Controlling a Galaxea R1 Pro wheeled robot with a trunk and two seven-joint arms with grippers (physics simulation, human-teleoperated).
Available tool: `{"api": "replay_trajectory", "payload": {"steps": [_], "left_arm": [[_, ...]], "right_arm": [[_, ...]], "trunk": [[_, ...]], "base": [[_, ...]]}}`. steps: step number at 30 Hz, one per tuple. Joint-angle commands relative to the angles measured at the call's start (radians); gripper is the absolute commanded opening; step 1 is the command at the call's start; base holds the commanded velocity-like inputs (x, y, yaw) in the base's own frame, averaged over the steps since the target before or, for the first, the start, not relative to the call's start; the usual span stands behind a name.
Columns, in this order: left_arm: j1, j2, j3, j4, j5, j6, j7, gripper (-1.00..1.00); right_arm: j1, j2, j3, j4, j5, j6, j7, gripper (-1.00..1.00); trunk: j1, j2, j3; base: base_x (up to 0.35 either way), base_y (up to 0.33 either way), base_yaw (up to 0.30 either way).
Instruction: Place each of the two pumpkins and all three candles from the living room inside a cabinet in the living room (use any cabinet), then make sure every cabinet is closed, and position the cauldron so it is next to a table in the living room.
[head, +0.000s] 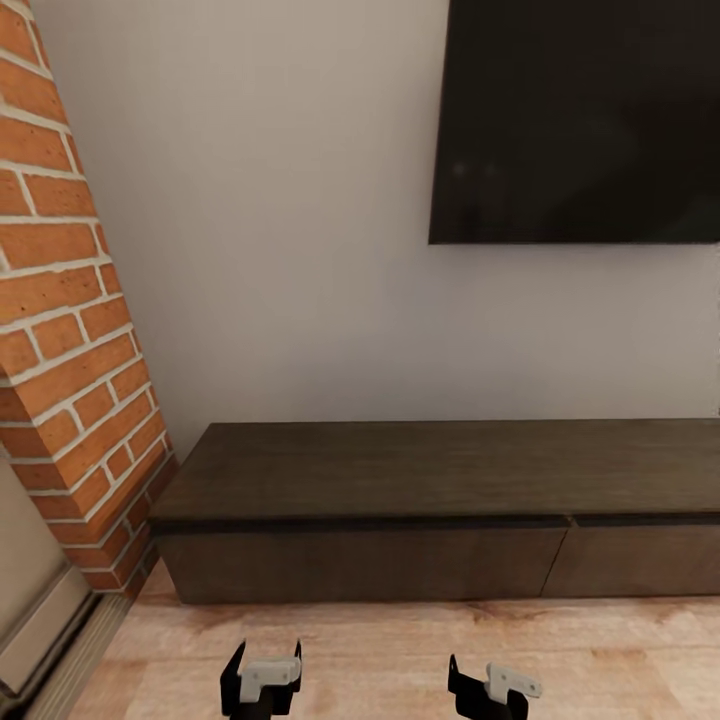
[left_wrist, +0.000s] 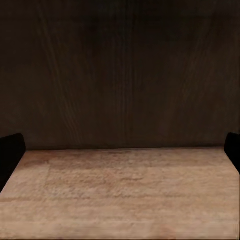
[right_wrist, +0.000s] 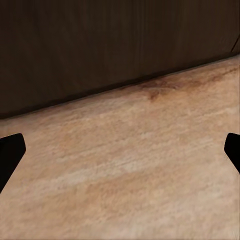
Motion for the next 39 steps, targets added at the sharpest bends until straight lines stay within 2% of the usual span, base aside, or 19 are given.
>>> {"api": "replay_trajectory", "payload": {"steps": [1,9,12,15,17,19,22,28,31,39], "left_arm": [[0.000,0.001,-0.004,0.001,0.004,0.016,0.007,1.00],[0.034,0.000,-0.002,0.000,0.006,0.069,0.007,1.00],[0.040,0.001,-0.001,-0.002,0.009,0.110,0.007,1.00],[0.043,0.001,0.000,-0.005,0.033,0.139,0.007,1.00],[0.044,0.001,-0.001,-0.006,0.068,0.152,0.007,1.00],[0.044,0.002,-0.002,-0.006,0.078,0.157,0.007,1.00],[0.046,0.002,-0.003,-0.011,0.089,0.169,0.007,1.00],[0.053,0.003,-0.001,-0.029,0.096,0.263,0.007,1.00],[0.054,0.003,-0.003,-0.039,0.097,0.286,0.007,1.00],[0.054,0.003,-0.005,-0.046,0.095,0.302,0.007,1.00]], "right_arm": [[0.000,-0.001,0.008,0.002,-0.009,-0.005,-0.007,1.00],[0.007,-0.004,0.003,0.002,-0.009,-0.003,-0.008,1.00],[0.009,-0.006,0.004,0.000,-0.008,-0.003,-0.007,1.00],[0.010,-0.007,0.005,0.000,-0.006,-0.003,-0.007,1.00],[0.011,-0.007,0.005,-0.001,-0.007,-0.003,-0.007,1.00],[0.011,-0.007,0.005,-0.001,-0.007,-0.003,-0.007,1.00],[0.012,-0.008,0.005,-0.001,-0.007,-0.003,-0.007,1.00],[0.012,-0.009,0.005,0.000,-0.005,-0.003,-0.005,1.00],[0.012,-0.009,0.005,0.001,-0.004,-0.003,-0.003,1.00],[0.014,-0.008,0.006,0.003,-0.006,-0.006,-0.001,1.00]], "trunk": [[-0.001,0.000,0.003],[-0.004,0.002,0.034],[-0.006,0.003,0.046],[-0.007,0.003,0.057],[-0.008,0.004,0.065],[-0.008,0.004,0.069],[-0.020,0.025,0.078],[-0.043,0.067,0.097],[-0.054,0.088,0.106],[-0.085,0.144,0.131]], "base": [[0.000,0.000,0.000],[0.000,0.000,0.000],[0.000,0.000,0.000],[0.000,0.000,0.000],[0.000,0.000,0.000],[0.000,0.000,0.000],[0.000,0.000,0.000],[0.000,0.000,0.000],[0.000,0.000,0.000],[-0.153,0.000,0.000]]}}
